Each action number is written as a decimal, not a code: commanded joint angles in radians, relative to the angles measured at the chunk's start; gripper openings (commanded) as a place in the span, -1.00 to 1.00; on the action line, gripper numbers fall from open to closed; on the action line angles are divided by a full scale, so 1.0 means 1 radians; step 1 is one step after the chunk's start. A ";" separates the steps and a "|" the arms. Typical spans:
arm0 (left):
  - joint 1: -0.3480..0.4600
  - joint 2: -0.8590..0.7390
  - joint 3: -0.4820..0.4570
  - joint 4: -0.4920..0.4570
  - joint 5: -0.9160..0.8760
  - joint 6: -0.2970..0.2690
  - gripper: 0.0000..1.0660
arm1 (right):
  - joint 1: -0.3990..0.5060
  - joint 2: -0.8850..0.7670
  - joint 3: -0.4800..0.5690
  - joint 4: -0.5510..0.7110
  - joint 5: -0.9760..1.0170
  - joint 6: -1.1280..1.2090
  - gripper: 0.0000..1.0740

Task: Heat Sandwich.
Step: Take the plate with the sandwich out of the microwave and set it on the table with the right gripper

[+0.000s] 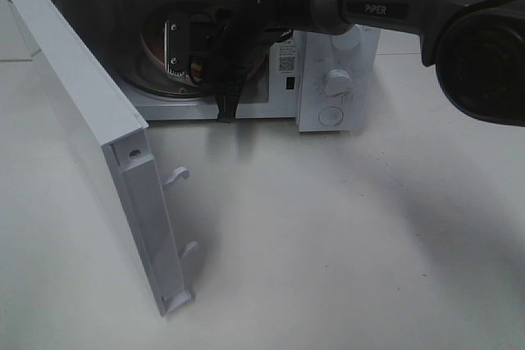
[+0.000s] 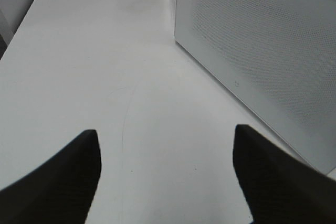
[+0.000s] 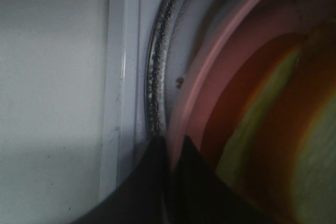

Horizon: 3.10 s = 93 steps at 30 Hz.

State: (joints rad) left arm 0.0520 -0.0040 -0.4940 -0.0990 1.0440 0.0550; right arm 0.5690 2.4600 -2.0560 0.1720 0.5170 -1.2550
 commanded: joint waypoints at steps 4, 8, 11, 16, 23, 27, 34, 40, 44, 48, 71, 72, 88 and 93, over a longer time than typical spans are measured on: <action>-0.002 -0.016 0.003 -0.002 -0.008 -0.001 0.24 | -0.009 -0.028 -0.002 -0.001 0.003 0.006 -1.00; -0.002 -0.016 0.003 -0.002 -0.008 -0.001 0.24 | -0.008 -0.046 -0.002 -0.005 0.013 0.006 -1.00; -0.002 -0.016 0.003 -0.002 -0.008 -0.001 0.24 | -0.006 -0.053 -0.002 -0.005 0.029 0.006 -1.00; -0.002 -0.016 0.003 -0.002 -0.008 -0.001 0.24 | 0.022 -0.063 -0.002 -0.004 0.069 0.003 -1.00; -0.002 -0.016 0.003 -0.002 -0.008 -0.001 0.24 | 0.051 -0.081 -0.001 -0.011 0.084 -0.004 -1.00; -0.002 -0.016 0.003 -0.002 -0.008 -0.001 0.24 | 0.063 -0.094 -0.001 -0.031 0.106 -0.004 -1.00; -0.002 -0.016 0.003 -0.002 -0.008 -0.001 0.24 | 0.074 -0.106 0.000 -0.034 0.145 -0.005 -1.00; -0.002 -0.016 0.003 -0.002 -0.008 -0.001 0.24 | 0.086 -0.117 0.005 -0.034 0.162 -0.006 -1.00; -0.002 -0.016 0.003 -0.002 -0.008 -0.001 0.24 | 0.097 -0.158 0.090 -0.035 0.134 -0.038 -1.00; -0.002 -0.016 0.003 -0.002 -0.008 -0.001 0.24 | 0.109 -0.205 0.183 -0.046 0.085 -0.052 -1.00; -0.002 -0.016 0.003 -0.002 -0.008 -0.001 0.24 | 0.182 -0.402 0.462 -0.142 0.058 -0.046 -1.00; -0.002 -0.016 0.003 -0.002 -0.008 -0.001 0.24 | 0.182 -0.402 0.462 -0.142 0.058 -0.046 -1.00; -0.002 -0.016 0.003 -0.002 -0.008 -0.001 0.24 | 0.233 -0.574 0.677 -0.165 0.043 -0.041 -1.00; -0.002 -0.016 0.003 -0.002 -0.008 -0.001 0.24 | 0.251 -0.605 0.723 -0.166 0.042 -0.021 -1.00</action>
State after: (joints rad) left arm 0.0520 -0.0040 -0.4940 -0.0990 1.0440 0.0550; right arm 0.8050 1.8870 -1.3480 0.0130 0.5900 -1.2870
